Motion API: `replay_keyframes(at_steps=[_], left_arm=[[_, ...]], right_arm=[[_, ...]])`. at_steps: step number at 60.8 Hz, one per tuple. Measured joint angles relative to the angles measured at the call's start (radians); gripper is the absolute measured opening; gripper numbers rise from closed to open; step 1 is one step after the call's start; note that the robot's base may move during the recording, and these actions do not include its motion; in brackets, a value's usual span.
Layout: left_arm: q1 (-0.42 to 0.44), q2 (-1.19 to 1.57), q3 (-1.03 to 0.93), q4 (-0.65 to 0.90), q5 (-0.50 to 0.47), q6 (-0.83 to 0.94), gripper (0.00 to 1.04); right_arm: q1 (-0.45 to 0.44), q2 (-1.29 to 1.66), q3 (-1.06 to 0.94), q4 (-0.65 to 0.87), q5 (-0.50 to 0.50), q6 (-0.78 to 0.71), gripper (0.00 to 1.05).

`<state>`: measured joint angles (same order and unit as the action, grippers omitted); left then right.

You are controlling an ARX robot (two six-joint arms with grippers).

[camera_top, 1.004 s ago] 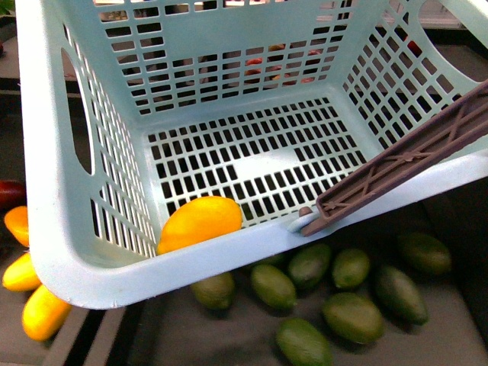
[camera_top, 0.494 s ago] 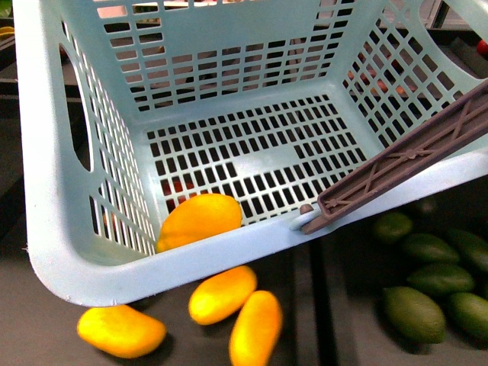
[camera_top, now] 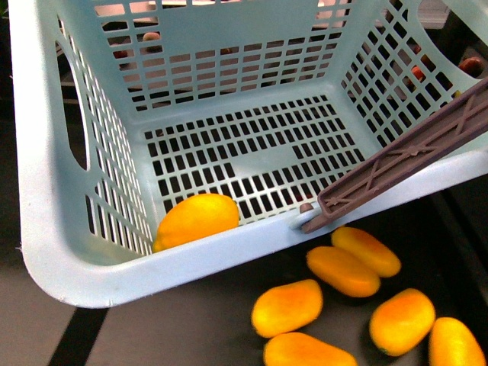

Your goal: Pick lemon and mango into basket

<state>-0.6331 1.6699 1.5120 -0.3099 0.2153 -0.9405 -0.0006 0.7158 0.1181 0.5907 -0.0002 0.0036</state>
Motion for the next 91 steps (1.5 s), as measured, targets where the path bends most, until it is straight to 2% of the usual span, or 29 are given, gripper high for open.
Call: replay_keyframes(at_steps=[29, 40, 42, 45, 47, 51, 58, 66, 71, 82, 91], left_arm=[[0.001, -0.002, 0.0, 0.0, 0.002, 0.002, 0.06], [0.016, -0.004, 0.0, 0.0, -0.025, 0.018, 0.06], [0.015, -0.004, 0.0, 0.0, -0.024, 0.019, 0.06], [0.014, -0.004, 0.0, 0.0, -0.014, 0.013, 0.06], [0.014, -0.004, 0.0, -0.001, -0.009, 0.006, 0.06], [0.008, -0.004, 0.0, -0.001, -0.004, 0.003, 0.06], [0.001, -0.003, 0.0, -0.001, 0.003, 0.006, 0.06], [-0.006, -0.003, 0.0, -0.001, 0.019, 0.003, 0.06], [-0.006, -0.003, 0.0, -0.001, 0.013, 0.0, 0.06], [0.002, -0.003, 0.0, -0.001, -0.009, 0.006, 0.06], [0.001, -0.003, 0.0, -0.001, -0.001, 0.006, 0.06]], right_arm=[[0.0, 0.002, 0.0, 0.0, -0.005, 0.0, 0.96], [0.002, 0.002, 0.001, -0.002, -0.003, 0.0, 0.96], [0.024, 0.002, 0.023, -0.078, 0.093, 0.036, 0.96], [0.059, 0.011, 0.092, -0.269, 0.269, 0.116, 0.96], [0.061, 0.022, 0.131, -0.361, 0.345, 0.161, 0.96], [0.047, 0.05, 0.187, -0.464, 0.395, 0.216, 0.96], [-0.037, 0.104, 0.251, -0.455, 0.316, 0.256, 0.96], [-0.19, 0.215, 0.346, -0.433, 0.181, 0.269, 0.96], [-0.313, 0.372, 0.402, -0.454, 0.051, 0.291, 0.96], [-0.449, 0.65, 0.425, -0.452, 0.055, 0.367, 0.96], [-0.473, 0.855, 0.433, -0.403, 0.036, 0.409, 0.96]])
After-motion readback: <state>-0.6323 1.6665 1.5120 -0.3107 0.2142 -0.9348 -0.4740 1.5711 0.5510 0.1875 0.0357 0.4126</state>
